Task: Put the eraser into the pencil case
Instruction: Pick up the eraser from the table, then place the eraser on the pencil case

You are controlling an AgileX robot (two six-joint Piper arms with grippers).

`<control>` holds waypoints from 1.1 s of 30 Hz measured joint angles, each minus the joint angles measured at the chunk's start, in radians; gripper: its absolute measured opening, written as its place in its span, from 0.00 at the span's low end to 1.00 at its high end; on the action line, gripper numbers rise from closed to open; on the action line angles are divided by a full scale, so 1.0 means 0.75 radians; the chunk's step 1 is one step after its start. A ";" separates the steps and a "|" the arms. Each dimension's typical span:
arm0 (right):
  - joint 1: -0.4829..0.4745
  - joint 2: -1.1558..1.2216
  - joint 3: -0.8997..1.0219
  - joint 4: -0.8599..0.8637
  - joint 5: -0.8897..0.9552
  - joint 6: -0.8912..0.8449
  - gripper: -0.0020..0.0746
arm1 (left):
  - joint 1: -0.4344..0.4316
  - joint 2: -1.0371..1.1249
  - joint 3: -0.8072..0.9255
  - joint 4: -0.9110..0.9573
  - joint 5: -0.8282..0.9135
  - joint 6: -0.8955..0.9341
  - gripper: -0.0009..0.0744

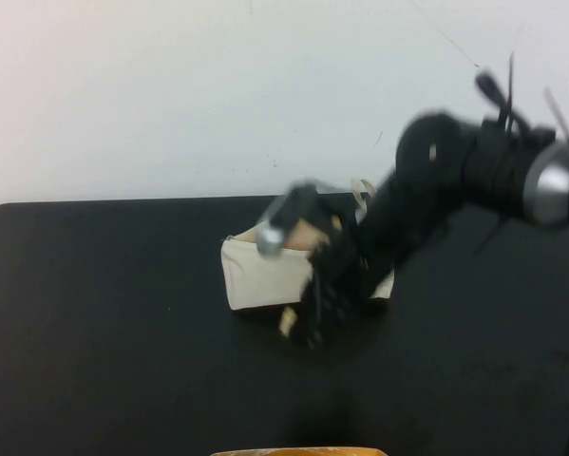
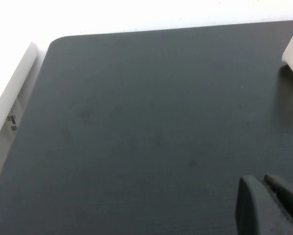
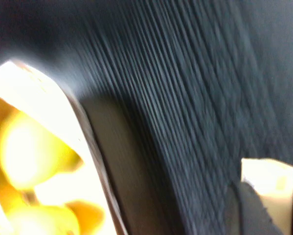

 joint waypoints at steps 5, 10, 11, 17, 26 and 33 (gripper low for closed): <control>0.001 -0.003 -0.307 -0.023 0.013 0.000 0.18 | 0.000 0.000 0.000 0.000 0.000 0.000 0.01; 0.001 -0.009 -0.412 -0.187 -0.225 0.035 0.18 | 0.000 0.000 0.000 0.000 0.000 0.000 0.01; 0.001 -0.003 -0.414 -0.224 -0.266 0.064 0.18 | 0.000 0.000 0.000 0.000 0.000 0.000 0.01; 0.001 0.074 -0.415 -0.355 -0.307 0.227 0.31 | 0.000 0.000 0.000 0.000 0.000 0.000 0.01; 0.001 0.056 -0.559 -0.411 -0.136 0.335 0.58 | 0.000 0.000 0.000 0.000 0.000 0.000 0.01; 0.001 -0.122 -0.846 -0.588 0.182 0.340 0.22 | 0.000 0.000 0.000 0.000 0.000 0.000 0.01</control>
